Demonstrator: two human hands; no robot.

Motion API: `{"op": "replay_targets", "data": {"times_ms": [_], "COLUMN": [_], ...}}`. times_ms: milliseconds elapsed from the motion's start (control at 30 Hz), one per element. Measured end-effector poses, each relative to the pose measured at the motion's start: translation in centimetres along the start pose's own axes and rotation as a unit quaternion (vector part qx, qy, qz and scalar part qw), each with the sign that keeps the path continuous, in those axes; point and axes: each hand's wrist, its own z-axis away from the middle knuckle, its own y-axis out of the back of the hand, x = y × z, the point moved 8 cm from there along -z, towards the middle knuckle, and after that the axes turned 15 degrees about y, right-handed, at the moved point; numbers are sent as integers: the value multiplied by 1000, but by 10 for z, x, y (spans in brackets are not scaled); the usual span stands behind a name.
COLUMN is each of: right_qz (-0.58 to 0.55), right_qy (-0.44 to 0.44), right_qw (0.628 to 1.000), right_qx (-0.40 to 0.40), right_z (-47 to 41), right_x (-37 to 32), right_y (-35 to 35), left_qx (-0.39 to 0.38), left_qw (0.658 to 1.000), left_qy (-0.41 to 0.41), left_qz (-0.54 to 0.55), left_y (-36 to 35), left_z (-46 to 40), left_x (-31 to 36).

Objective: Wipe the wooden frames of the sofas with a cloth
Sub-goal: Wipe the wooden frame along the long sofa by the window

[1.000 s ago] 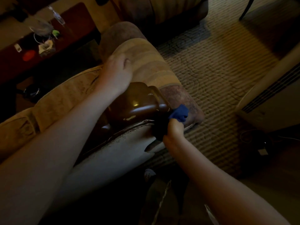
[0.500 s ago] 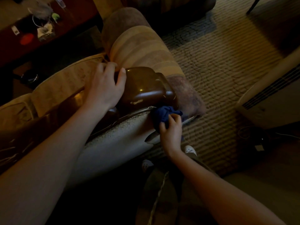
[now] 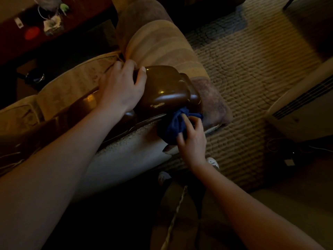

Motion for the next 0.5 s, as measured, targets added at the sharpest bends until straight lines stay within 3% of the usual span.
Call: {"op": "replay_targets", "data": {"times_ms": [167,267,333,400,500], "right_qz": [-87,-3,-2,-86,-167], "right_qy": [-21,12,-73,-166,-176], "right_qw": [996,1000,997,982,970], "right_qx": [17,-25,-27,-17,17], "right_z": [2,2,6,14,14], "right_x": [-28,1,38,52,31], "right_y": [-8,-5,-3,-9,-12], "left_qx": [-2,-2,0,2,0], "left_qw": [1000,1000,1000,1000,1000], "left_qy": [4,4,4,7,6], "left_qz": [-4,-2,-4,-7,-6], "left_y": [-1,0,1,1,0], "left_z": [-1,0,1,2,1], "left_x": [-1,0,1,2,2]}}
